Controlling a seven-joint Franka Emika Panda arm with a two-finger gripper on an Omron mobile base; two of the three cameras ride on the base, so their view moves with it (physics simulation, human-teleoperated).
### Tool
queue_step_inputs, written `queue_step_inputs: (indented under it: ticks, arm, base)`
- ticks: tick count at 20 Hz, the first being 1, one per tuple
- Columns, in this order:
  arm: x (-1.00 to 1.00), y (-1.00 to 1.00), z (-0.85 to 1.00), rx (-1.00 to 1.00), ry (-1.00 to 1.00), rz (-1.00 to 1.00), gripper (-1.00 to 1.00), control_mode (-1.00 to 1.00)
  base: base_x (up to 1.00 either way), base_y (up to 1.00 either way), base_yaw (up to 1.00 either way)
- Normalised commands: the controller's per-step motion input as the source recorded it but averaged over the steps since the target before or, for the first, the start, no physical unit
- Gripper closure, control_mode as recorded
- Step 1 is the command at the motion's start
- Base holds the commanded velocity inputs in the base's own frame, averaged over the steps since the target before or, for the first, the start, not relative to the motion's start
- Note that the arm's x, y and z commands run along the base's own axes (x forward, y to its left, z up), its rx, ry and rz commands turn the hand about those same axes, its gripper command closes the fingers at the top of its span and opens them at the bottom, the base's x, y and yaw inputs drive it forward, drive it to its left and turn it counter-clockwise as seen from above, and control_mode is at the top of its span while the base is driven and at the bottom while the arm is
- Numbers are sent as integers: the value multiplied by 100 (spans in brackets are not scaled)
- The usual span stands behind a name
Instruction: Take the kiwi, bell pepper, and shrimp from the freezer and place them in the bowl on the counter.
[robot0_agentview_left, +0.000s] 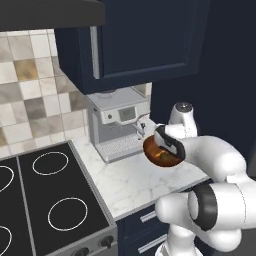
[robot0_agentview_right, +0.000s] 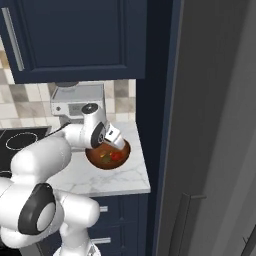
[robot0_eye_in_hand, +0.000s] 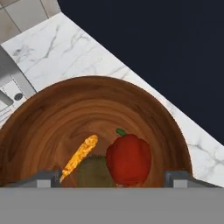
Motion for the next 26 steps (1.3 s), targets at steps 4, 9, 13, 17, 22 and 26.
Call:
queue_step_inputs:
  ticks: [4,9,13,17,22,26]
  arm:
    - [-96,1,53,0,-30,0,-100,-100]
    - [-100,36,71,-14,-50,0,-100,-100]
    - [-100,52,66,-22,-67,0,-100,-100]
    - [-100,70,44,-29,-75,0,-100,-100]
    - [-100,77,37,-31,-71,0,-100,-100]
    - [-75,40,-11,0,-24,-13,-100,-100]
  base:
    - [0,0,0]
    - [0,0,0]
    - [0,0,0]
    - [0,0,0]
    - [0,0,0]
    - [0,0,0]
